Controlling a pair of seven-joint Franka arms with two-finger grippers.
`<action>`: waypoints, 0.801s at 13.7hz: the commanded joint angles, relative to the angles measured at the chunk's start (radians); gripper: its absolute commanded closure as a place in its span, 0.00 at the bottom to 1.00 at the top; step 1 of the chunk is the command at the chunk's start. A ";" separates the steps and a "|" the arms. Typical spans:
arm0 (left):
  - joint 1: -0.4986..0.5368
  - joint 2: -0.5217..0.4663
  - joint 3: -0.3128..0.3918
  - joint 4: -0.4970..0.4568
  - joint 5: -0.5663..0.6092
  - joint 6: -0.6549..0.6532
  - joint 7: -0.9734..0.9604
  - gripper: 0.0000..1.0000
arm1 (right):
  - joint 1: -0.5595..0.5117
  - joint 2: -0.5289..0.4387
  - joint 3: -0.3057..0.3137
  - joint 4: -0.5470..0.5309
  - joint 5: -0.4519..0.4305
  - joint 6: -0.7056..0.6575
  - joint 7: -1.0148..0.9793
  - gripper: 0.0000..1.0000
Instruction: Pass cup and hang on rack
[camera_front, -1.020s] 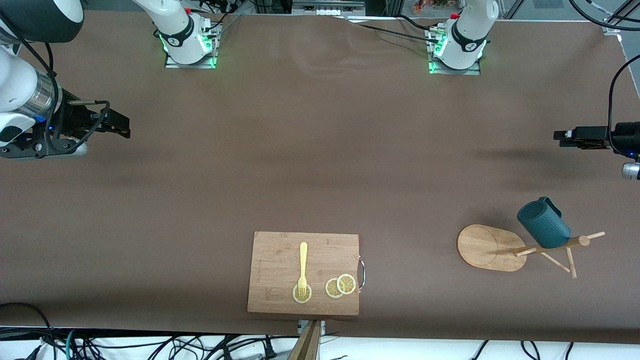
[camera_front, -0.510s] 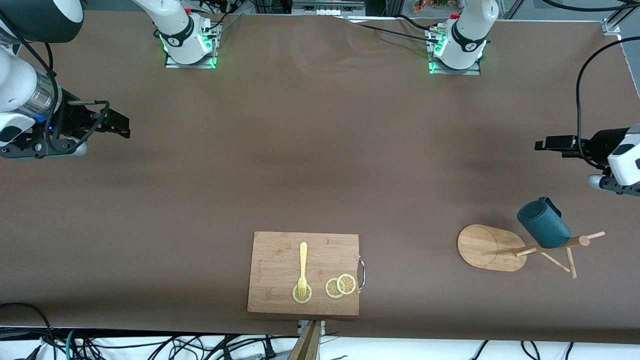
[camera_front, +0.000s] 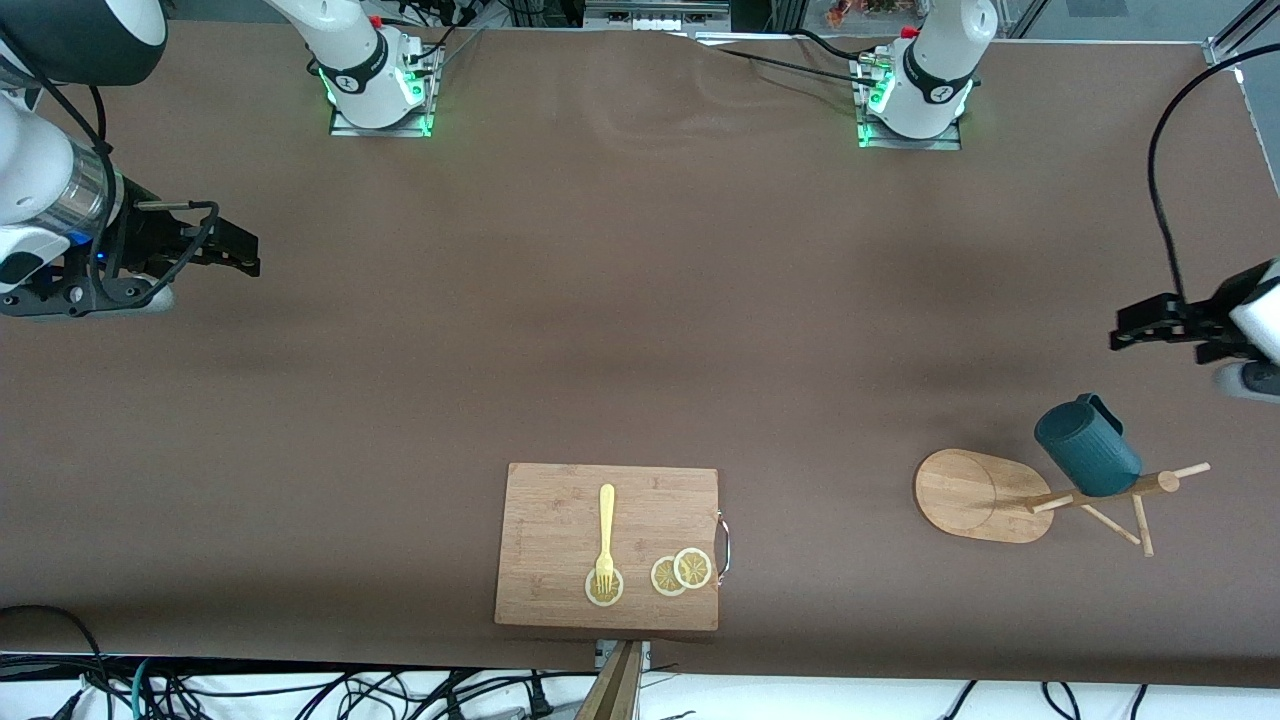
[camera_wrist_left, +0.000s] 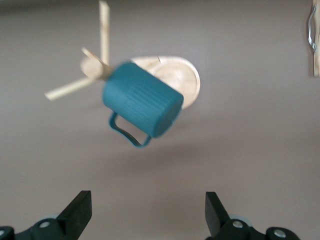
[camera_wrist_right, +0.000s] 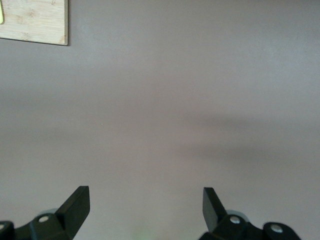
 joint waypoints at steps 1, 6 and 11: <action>0.010 -0.088 -0.002 -0.008 0.025 0.000 -0.011 0.00 | -0.009 -0.027 0.002 -0.022 0.011 -0.007 -0.013 0.00; 0.015 -0.099 -0.062 -0.008 0.029 -0.126 -0.218 0.00 | -0.009 -0.027 -0.001 -0.022 0.011 -0.007 -0.013 0.00; 0.015 -0.133 -0.094 -0.057 0.038 -0.131 -0.220 0.00 | -0.009 -0.027 -0.001 -0.022 0.011 -0.007 -0.014 0.00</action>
